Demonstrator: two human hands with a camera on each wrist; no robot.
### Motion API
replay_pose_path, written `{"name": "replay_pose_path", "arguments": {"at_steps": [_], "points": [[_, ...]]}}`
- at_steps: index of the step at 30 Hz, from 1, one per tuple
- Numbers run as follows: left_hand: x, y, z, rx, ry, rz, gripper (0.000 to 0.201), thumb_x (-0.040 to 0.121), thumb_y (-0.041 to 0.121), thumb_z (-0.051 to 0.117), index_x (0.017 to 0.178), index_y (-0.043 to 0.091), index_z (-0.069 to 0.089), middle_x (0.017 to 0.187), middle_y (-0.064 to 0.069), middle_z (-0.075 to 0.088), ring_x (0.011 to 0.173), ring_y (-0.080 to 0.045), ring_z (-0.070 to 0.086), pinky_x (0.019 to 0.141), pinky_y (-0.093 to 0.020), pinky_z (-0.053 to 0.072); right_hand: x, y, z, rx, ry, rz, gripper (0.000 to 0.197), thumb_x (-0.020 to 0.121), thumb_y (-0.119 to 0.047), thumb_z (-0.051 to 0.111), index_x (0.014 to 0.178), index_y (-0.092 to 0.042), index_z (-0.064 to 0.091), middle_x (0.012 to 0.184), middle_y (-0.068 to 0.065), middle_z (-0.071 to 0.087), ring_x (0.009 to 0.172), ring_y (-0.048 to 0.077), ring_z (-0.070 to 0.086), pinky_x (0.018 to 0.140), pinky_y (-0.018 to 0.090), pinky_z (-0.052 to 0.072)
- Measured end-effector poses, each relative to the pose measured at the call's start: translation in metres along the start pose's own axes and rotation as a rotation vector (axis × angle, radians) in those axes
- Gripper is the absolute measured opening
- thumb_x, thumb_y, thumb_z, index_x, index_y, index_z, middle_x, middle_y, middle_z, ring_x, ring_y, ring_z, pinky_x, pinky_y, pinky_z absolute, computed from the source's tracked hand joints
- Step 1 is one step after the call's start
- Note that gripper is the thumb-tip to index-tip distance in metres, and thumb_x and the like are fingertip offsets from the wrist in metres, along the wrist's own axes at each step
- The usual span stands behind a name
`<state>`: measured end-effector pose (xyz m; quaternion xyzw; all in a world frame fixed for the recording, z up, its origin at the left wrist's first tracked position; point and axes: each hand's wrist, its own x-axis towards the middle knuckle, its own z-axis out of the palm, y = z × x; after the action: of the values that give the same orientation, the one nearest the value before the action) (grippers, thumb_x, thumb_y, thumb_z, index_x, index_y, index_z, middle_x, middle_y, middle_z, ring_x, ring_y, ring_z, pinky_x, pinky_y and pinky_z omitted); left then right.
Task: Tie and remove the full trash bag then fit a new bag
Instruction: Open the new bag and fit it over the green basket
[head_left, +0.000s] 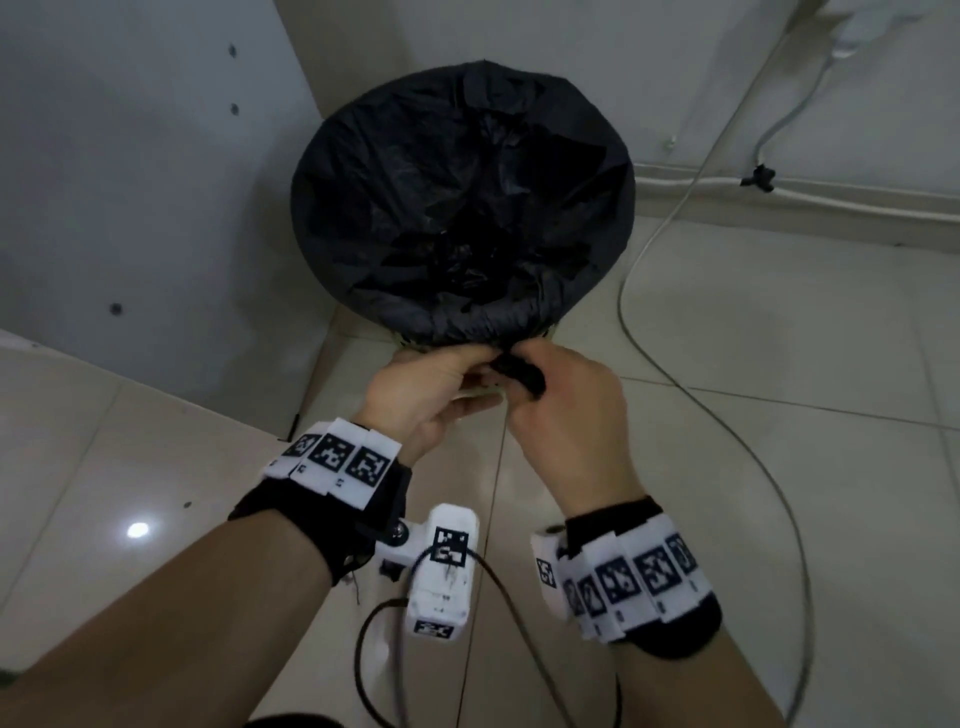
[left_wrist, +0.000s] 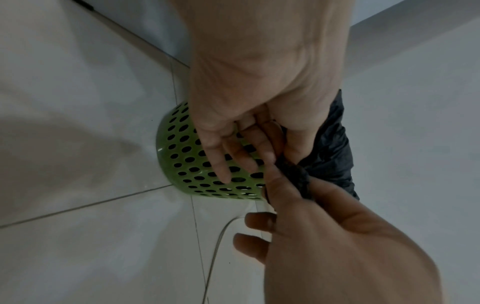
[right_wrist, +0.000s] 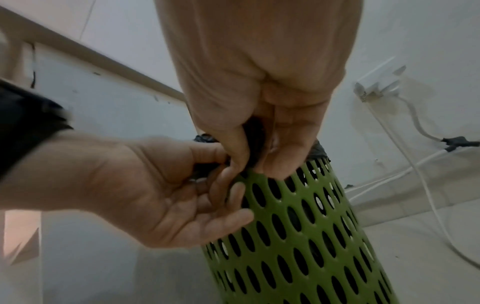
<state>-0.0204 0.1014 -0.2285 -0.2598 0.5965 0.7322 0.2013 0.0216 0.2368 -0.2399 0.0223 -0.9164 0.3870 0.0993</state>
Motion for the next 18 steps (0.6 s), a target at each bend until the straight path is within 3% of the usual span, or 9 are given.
{"name": "replay_pose_path", "arguments": {"at_steps": [2,3,7,10,12,13,15,16,18], "points": [[0.001,0.0,-0.005,0.017,0.001,0.016,0.029,0.082,0.006,0.075,0.111,0.0,0.071,0.102,-0.02,0.075,0.097,-0.033,0.072,0.086,-0.048,0.06,0.007,0.004,0.004,0.059,0.02,0.0,0.022,0.083,-0.004,0.059,0.091,-0.016,0.076,0.077,0.0,0.071,0.066,0.013,0.062,0.061,0.03,0.052],[0.001,0.0,-0.008,0.022,-0.006,0.036,0.031,0.083,0.008,0.075,0.113,0.001,0.071,0.102,-0.017,0.076,0.096,-0.03,0.072,0.09,-0.047,0.059,0.01,0.004,0.006,0.174,0.001,0.077,0.023,0.084,-0.002,0.058,0.09,-0.015,0.077,0.074,0.0,0.071,0.061,0.01,0.06,0.057,0.024,0.05],[0.0,-0.004,-0.014,0.054,-0.165,0.047,0.023,0.096,0.014,0.058,0.111,-0.001,0.068,0.087,-0.009,0.071,0.087,-0.021,0.066,0.097,-0.043,0.051,0.019,-0.002,0.004,1.074,-0.262,0.726,0.018,0.097,-0.006,0.052,0.086,-0.006,0.066,0.065,0.011,0.056,0.046,0.021,0.045,0.038,0.024,0.031],[-0.002,-0.005,-0.01,0.057,-0.255,0.005,0.022,0.101,0.017,0.049,0.099,0.0,0.062,0.079,-0.012,0.068,0.077,-0.024,0.066,0.084,-0.039,0.056,0.023,0.006,0.001,1.43,-0.537,0.907,0.016,0.096,-0.013,0.046,0.083,-0.008,0.055,0.061,0.002,0.045,0.04,0.012,0.034,0.033,0.018,0.018],[-0.001,-0.007,-0.005,0.035,-0.264,-0.001,0.025,0.1,0.012,0.05,0.113,-0.005,0.062,0.097,-0.019,0.065,0.087,-0.027,0.065,0.084,-0.038,0.055,0.023,0.01,0.001,1.53,-0.642,0.945,0.015,0.09,-0.018,0.046,0.079,-0.01,0.051,0.058,0.001,0.041,0.037,0.011,0.033,0.032,0.016,0.015],[0.0,-0.008,-0.003,0.032,-0.258,-0.004,0.03,0.099,0.01,0.052,0.121,-0.008,0.061,0.101,-0.02,0.062,0.091,-0.029,0.064,0.085,-0.038,0.054,0.023,0.01,-0.001,1.534,-0.668,0.968,0.015,0.089,-0.019,0.045,0.078,-0.01,0.05,0.058,0.001,0.04,0.036,0.011,0.033,0.032,0.016,0.014],[0.0,-0.009,0.003,0.036,-0.235,0.005,0.028,0.096,0.006,0.056,0.119,-0.007,0.064,0.084,-0.013,0.065,0.076,-0.023,0.065,0.077,-0.033,0.056,0.022,0.008,-0.006,1.32,-0.624,0.954,0.021,0.095,-0.02,0.041,0.08,-0.01,0.051,0.06,0.004,0.043,0.038,0.014,0.037,0.033,0.018,0.018],[0.001,-0.008,0.004,0.039,-0.214,0.015,0.023,0.094,0.005,0.058,0.113,-0.004,0.068,0.077,-0.008,0.067,0.069,-0.02,0.065,0.07,-0.031,0.056,0.02,0.006,-0.009,1.103,-0.533,0.871,0.022,0.099,-0.021,0.042,0.083,-0.01,0.054,0.063,0.005,0.048,0.04,0.017,0.042,0.034,0.02,0.023],[0.005,-0.007,0.007,0.009,-0.155,0.015,0.019,0.089,0.005,0.066,0.107,0.002,0.071,0.088,-0.008,0.076,0.079,-0.023,0.072,0.069,-0.032,0.058,0.011,-0.003,-0.015,0.589,-0.272,0.575,0.01,0.096,-0.027,0.056,0.095,-0.017,0.056,0.075,-0.001,0.061,0.051,0.014,0.055,0.041,0.026,0.043]]}}
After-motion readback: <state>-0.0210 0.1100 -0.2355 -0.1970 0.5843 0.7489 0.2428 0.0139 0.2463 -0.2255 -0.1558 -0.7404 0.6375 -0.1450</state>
